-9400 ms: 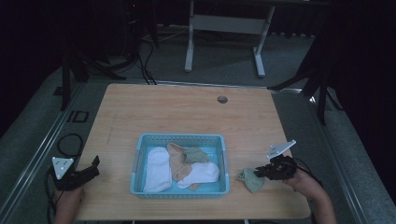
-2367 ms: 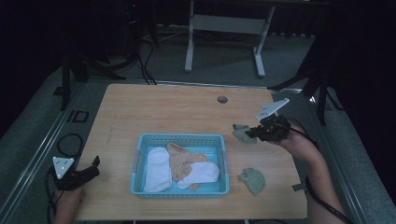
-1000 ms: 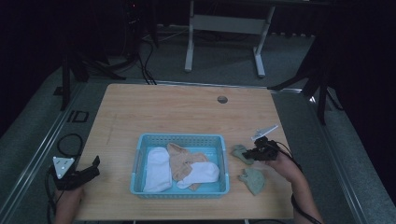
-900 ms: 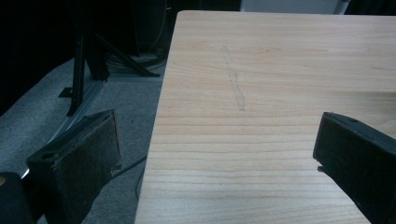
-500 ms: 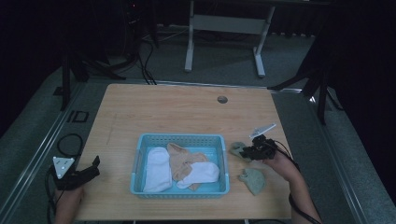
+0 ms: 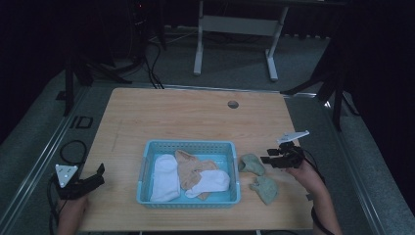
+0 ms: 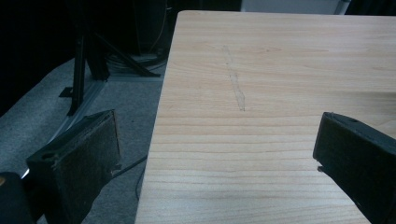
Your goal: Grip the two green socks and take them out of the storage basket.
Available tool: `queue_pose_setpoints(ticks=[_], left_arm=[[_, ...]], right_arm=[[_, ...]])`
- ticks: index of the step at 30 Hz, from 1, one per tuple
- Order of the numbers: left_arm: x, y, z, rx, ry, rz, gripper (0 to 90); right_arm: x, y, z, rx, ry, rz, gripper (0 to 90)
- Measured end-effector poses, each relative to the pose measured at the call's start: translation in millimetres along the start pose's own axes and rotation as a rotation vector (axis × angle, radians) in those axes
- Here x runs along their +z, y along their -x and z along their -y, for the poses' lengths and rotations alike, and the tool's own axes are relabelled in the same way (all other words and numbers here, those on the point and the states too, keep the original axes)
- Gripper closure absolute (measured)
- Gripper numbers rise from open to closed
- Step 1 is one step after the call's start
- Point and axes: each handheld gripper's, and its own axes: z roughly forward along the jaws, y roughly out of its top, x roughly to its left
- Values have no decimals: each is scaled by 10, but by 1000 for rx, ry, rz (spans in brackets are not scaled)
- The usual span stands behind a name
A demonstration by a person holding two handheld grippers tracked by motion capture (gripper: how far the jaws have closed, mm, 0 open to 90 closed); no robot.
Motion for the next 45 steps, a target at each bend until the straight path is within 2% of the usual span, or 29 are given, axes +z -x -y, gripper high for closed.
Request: queue_pose_setpoints(ticks=[5, 6, 8, 12, 16, 20, 22, 23, 26, 27, 32, 33, 35, 36, 37, 43, 45], left_arm=[[1, -1, 0, -1, -1, 1, 4], [0, -1, 0, -1, -1, 1, 4], [0, 0, 0, 0, 1, 1, 4], [3, 0, 0, -1, 0, 0, 4], [2, 0, 0, 0, 0, 0, 3], [1, 1, 0, 0, -1, 0, 4], [2, 0, -1, -1, -1, 1, 3], [2, -1, 0, 0, 0, 2, 4], [2, -1, 0, 0, -1, 3, 4], [1, -1, 0, 1, -1, 3, 3], [0, 0, 0, 0, 0, 2, 4], [0, 0, 0, 1, 1, 3, 4], [0, 0, 0, 1, 1, 3, 4], [0, 0, 0, 1, 1, 3, 3], [0, 0, 0, 1, 1, 4, 4], [1, 0, 0, 2, 0, 5, 4], [2, 0, -1, 3, -1, 4, 4]], right_arm=[[-50, 81, 158, 48, 24, 17, 473], [-74, 119, 244, 77, 47, 38, 462], [-86, 166, 340, 111, 70, 47, 427], [-81, 234, 505, 157, 53, 42, 329], [-121, 239, 617, 170, 60, 91, 239], [-160, 264, 707, 236, 86, 162, 122], [-170, 267, 729, 249, 93, 176, 126], [-184, 269, 767, 277, 108, 194, 126], [-199, 261, 802, 276, 127, 218, 118], [-214, 255, 836, 278, 138, 244, 118], [-248, 259, 912, 300, 153, 281, 118], [-263, 257, 955, 312, 161, 319, 118], [-274, 259, 1002, 332, 170, 349, 118], [-274, 259, 1002, 332, 170, 349, 118], [-283, 255, 1051, 347, 186, 379, 118], [-273, 219, 1159, 357, 212, 410, 118], [-266, 204, 1176, 353, 202, 426, 118]])
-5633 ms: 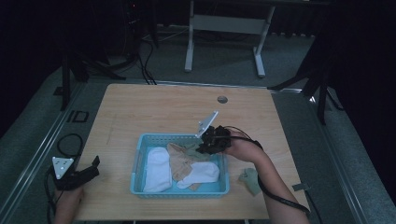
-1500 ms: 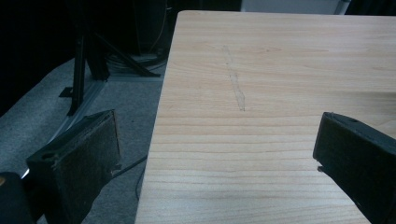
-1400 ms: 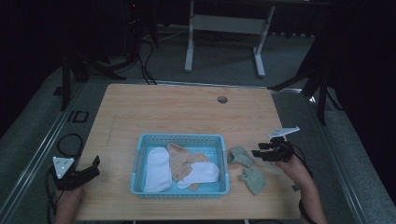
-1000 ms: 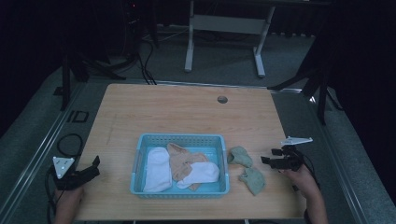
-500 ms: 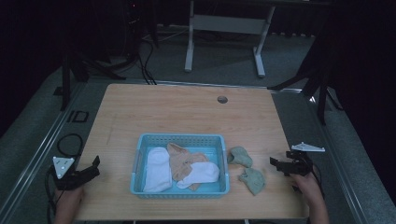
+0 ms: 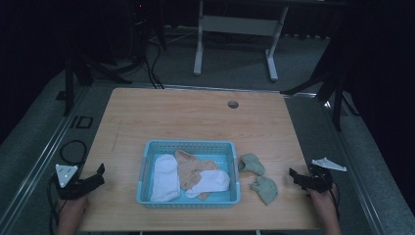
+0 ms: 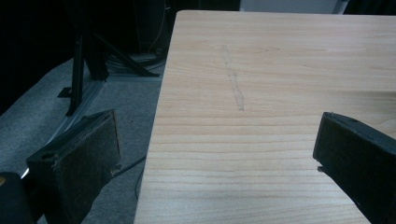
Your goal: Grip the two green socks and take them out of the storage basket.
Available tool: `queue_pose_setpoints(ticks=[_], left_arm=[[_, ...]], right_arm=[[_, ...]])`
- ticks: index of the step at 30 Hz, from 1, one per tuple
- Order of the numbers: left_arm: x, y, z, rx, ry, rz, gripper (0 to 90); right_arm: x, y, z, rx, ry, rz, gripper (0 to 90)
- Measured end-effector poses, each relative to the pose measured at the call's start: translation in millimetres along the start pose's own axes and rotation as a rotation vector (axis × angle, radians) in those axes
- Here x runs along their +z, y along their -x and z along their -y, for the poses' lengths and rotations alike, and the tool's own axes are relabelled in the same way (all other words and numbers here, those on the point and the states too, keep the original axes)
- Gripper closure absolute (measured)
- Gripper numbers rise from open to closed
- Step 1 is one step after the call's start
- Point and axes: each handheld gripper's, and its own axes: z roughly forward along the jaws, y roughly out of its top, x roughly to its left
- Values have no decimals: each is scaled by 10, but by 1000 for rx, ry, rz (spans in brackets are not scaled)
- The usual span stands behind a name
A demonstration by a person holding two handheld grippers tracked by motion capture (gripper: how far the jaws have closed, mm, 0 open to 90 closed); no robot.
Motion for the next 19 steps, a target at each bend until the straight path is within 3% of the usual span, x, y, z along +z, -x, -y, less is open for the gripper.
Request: queue_pose_setpoints(ticks=[3, 5, 12, 19], left_arm=[[0, 0, 0, 1, 0, 1, 4], [1, 0, 0, 1, -1, 0, 4], [0, 0, 0, 1, 0, 1, 4], [2, -1, 0, 0, -1, -1, 4]], right_arm=[[9, -4, 51, 4, -21, -5, 119], [-5, -7, 67, 0, -5, -4, 119], [-19, 31, 78, 56, 23, 35, 131], [-8, 31, 83, 56, 16, 44, 136]])
